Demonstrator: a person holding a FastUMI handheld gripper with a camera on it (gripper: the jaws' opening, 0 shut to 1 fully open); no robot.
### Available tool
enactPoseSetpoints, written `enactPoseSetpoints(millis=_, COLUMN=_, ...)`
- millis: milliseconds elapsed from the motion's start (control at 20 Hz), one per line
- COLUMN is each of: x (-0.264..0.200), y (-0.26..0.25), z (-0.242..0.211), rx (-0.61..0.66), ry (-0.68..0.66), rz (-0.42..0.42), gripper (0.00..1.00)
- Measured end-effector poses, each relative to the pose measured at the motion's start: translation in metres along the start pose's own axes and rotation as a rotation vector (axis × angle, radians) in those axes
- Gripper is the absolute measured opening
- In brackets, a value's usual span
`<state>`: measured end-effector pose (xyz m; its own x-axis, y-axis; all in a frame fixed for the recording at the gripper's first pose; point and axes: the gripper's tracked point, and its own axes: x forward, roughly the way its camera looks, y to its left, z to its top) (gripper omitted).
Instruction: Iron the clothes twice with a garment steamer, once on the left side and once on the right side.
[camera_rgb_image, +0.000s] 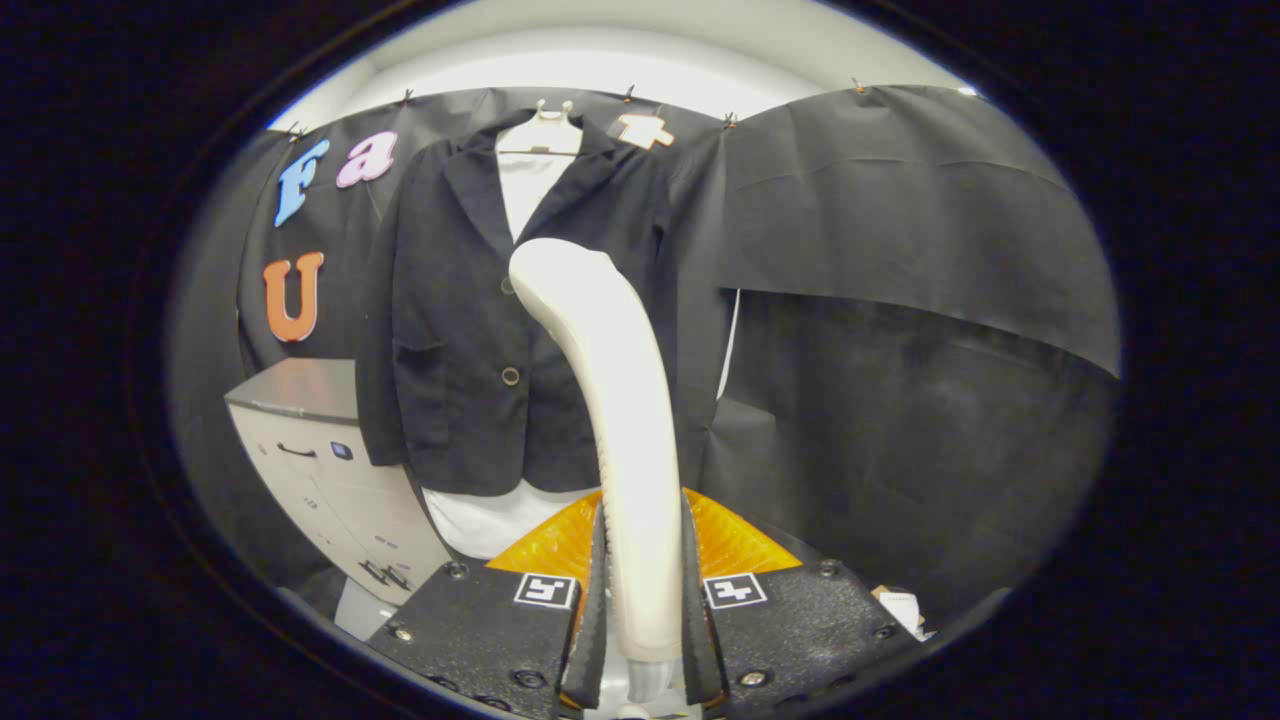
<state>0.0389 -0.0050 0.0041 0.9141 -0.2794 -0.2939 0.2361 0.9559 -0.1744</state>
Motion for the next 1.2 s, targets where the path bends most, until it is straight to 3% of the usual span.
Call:
enactPoseSetpoints(millis=300, x=-0.053, y=-0.025, z=0.035, rx=0.05, ry=-0.057, rz=0.046, gripper=0.33)
enactPoseSetpoints(millis=600, x=-0.104, y=-0.053, z=0.04, rx=0.03, ry=-0.114, rz=0.181, gripper=0.33)
enactPoseSetpoints(millis=1000, x=-0.144, y=-0.132, z=-0.012, rx=0.057, ry=-0.083, rz=0.239, gripper=0.33)
enactPoseSetpoints(millis=1200, x=-0.15, y=-0.148, z=-0.042, rx=0.07, ry=-0.02, rz=0.254, gripper=0.33)
